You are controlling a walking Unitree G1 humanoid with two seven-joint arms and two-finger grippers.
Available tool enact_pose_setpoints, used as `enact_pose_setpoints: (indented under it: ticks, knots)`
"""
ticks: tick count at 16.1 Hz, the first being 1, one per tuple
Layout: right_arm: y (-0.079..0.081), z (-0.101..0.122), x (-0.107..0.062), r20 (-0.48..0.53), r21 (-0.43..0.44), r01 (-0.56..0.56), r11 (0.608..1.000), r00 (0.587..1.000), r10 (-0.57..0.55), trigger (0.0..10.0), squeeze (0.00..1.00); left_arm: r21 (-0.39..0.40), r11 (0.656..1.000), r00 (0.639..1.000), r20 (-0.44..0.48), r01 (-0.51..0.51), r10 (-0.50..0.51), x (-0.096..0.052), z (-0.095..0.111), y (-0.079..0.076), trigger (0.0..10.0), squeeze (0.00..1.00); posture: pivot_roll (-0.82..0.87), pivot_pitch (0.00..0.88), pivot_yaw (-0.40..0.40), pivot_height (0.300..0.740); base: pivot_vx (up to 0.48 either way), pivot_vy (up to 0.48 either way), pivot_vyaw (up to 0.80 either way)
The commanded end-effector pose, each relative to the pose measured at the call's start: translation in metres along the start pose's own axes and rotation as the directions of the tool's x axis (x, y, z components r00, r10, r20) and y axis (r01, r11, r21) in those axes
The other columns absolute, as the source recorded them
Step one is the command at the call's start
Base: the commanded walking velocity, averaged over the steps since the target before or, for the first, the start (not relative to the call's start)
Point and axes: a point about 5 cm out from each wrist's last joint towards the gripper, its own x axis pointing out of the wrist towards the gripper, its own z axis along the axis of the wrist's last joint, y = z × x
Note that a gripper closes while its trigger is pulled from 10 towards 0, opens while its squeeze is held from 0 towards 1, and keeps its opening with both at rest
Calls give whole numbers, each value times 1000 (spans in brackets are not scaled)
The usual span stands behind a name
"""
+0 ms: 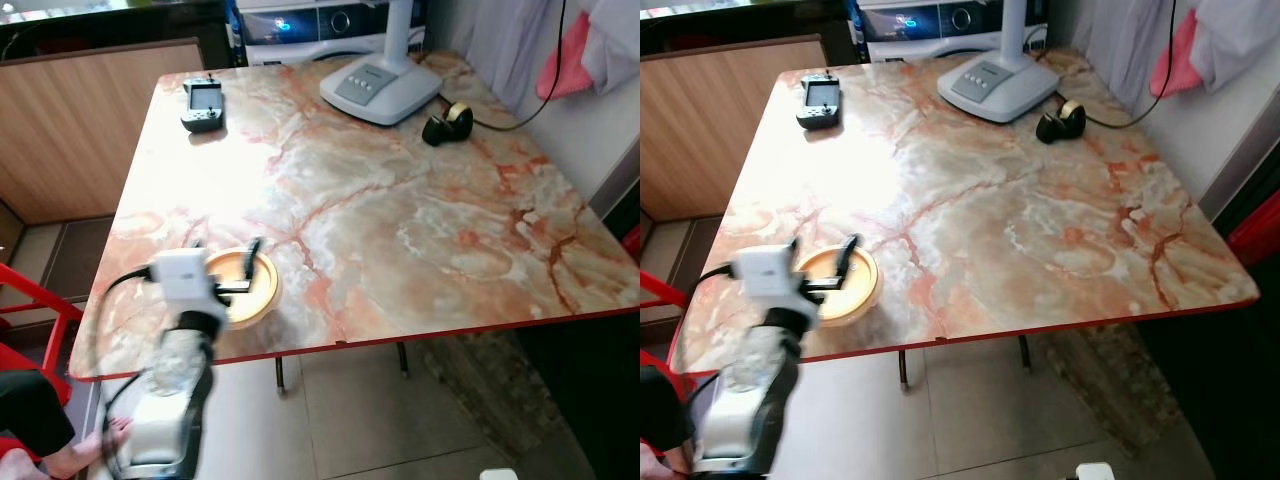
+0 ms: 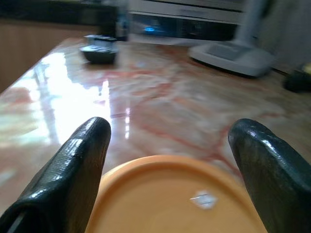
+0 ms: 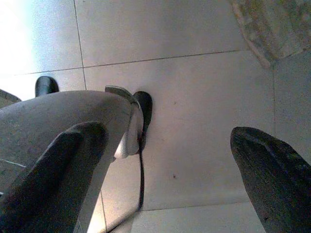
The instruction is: Restocking fridge
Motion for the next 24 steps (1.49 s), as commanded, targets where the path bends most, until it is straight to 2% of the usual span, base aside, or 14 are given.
enact_pose_setpoints:
  ticks: [1, 3, 4, 5, 6, 7, 8, 9, 13, 14, 16, 24]
  knots:
    - [4, -6, 0, -18, 12, -7, 1000, 1000, 7, 10000, 0, -39, 998, 999, 15, -45, 45, -4, 6, 11, 10000, 0, -12, 111, 10, 740, 0, 0, 0]
    - [4, -7, 0, -18, 15, -4, 1000, 1000, 4, 10000, 0, -100, 981, 986, 21, -165, 168, -10, 13, 40, 10000, 0, -9, 103, 11, 740, 0, 0, 0]
    - [4, -7, 0, -19, 14, -4, 1000, 1000, 4, 10000, 0, -107, 979, 984, 20, -174, 177, -10, 13, 44, 10000, 0, -4, 102, 11, 740, 0, 0, 0]
    - [4, -8, -1, -21, 12, -3, 1000, 1000, 3, 10000, 0, -131, 976, 984, 4, -175, 177, -11, 13, 52, 10000, 0, 4, 96, 11, 740, 0, 0, 0]
    - [4, -9, -1, -25, 6, -7, 1000, 1000, 7, 10000, 0, -158, 979, 991, -48, -128, 121, -8, 6, 57, 10000, 0, 7, 89, 11, 740, 0, 0, 0]
    - [5, -9, -1, -26, 2, -10, 1000, 1000, 10, 10000, 0, -190, 976, 993, -79, -103, 89, -3, 0, 58, 10000, 51, 7, 83, 11, 740, 0, 0, 0]
    - [5, -10, -1, -27, 1, -11, 1000, 1000, 11, 10000, 0, -232, 969, 993, -94, -90, 69, -1, -3, 58, 10000, 251, 0, 76, 15, 740, 0, 0, 0]
    - [5, -10, -1, -26, 2, -10, 1000, 1000, 10, 10000, 0, -258, 965, 995, -97, -57, 32, 2, -5, 55, 10000, 1000, -4, 73, 16, 740, 0, 0, 0]
    - [5, -11, -1, -24, 4, -4, 1000, 1000, 5, 10000, 0, -309, 950, 982, -158, 49, -102, 9, -18, 40, 10000, 1000, -16, 66, 19, 740, 0, 0, 0]
    - [5, -11, -1, -23, 6, -2, 1000, 1000, 2, 10000, 0, -316, 944, 973, -174, 93, -154, 9, -21, 37, 10000, 0, -11, 84, 14, 740, 0, 0, 0]
    - [4, -10, -1, -22, 9, 1, 1000, 1000, -1, 10000, 0, -332, 935, 965, -179, 124, -191, 7, -23, 36, 10000, 0, -13, 96, 11, 740, 0, 0, 0]
    - [2, -8, -1, -17, 3, 2, 1000, 1000, -2, 10000, 0, -389, 915, 973, -153, 102, -174, -5, -19, 49, 10000, 0, -11, 121, -3, 740, 0, 0, 0]
